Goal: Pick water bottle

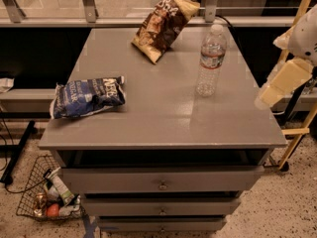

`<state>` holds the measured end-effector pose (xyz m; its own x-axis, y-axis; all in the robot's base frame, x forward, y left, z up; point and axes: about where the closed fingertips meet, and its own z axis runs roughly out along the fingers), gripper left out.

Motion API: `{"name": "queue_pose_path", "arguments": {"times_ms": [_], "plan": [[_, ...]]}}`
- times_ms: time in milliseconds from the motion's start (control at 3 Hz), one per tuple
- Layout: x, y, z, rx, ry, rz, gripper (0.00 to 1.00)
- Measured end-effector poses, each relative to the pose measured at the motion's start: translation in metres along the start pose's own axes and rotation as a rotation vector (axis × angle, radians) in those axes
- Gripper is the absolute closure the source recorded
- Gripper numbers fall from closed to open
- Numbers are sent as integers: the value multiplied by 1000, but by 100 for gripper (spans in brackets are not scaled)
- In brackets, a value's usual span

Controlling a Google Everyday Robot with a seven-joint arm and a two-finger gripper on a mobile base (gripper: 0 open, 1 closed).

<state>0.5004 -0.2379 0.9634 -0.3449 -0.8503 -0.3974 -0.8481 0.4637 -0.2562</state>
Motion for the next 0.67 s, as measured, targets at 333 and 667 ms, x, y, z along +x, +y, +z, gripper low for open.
{"name": "queue_pose_path", "arguments": {"times_ms": [333, 667], "plan": [[-10, -16, 22, 25, -78, 63, 0], [-34, -33, 44, 39, -158, 85, 0]]}}
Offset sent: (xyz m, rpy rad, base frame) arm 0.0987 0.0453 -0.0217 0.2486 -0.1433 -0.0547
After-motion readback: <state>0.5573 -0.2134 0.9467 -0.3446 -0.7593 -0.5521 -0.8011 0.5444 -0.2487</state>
